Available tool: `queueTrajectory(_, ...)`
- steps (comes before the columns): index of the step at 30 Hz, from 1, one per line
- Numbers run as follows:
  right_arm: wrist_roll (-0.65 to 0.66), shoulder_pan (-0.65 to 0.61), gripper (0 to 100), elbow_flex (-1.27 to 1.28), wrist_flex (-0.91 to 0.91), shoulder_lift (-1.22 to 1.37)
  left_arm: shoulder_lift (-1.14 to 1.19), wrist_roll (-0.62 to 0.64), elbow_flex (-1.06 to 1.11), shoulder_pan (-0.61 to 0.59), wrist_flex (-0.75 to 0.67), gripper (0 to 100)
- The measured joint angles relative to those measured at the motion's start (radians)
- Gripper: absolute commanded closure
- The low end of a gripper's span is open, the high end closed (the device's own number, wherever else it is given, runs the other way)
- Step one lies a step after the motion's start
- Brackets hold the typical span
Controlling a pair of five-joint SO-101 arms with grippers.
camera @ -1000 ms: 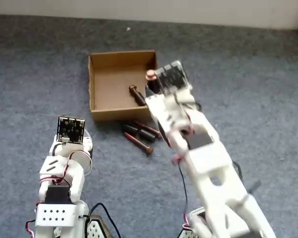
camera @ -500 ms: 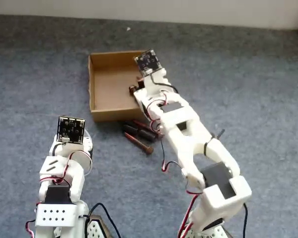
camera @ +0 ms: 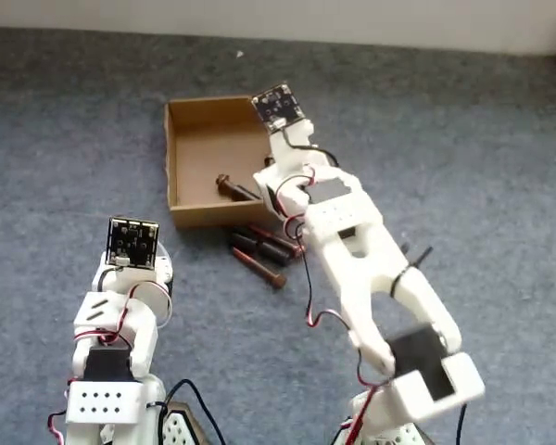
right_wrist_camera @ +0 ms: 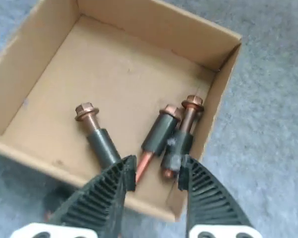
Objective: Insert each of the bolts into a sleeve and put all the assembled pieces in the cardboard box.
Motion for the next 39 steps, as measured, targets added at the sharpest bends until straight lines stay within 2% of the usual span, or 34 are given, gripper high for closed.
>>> queueTrajectory(5, 0.0, -0.015, 86.8, 0.0, 0.23, -0.078, 0.0, 0.0, 0.0, 0.0, 0.0, 99)
queueTrajectory(13, 0.075, -0.155, 86.8, -0.012, 0.48, -0.002, 0.0, 0.0, 0.0, 0.0, 0.0, 99)
queueTrajectory(22, 0.155, -0.176, 86.8, -0.02, 0.505, 0.149, 0.0, 0.0, 0.0, 0.0, 0.0, 99)
queueTrajectory(33, 0.163, -0.178, 86.8, -0.152, 0.512, 0.161, 0.0, 0.0, 0.0, 0.0, 0.0, 99)
queueTrajectory(39, 0.216, -0.178, 86.8, -0.155, 0.509, 0.199, 0.0, 0.0, 0.0, 0.0, 0.0, 99)
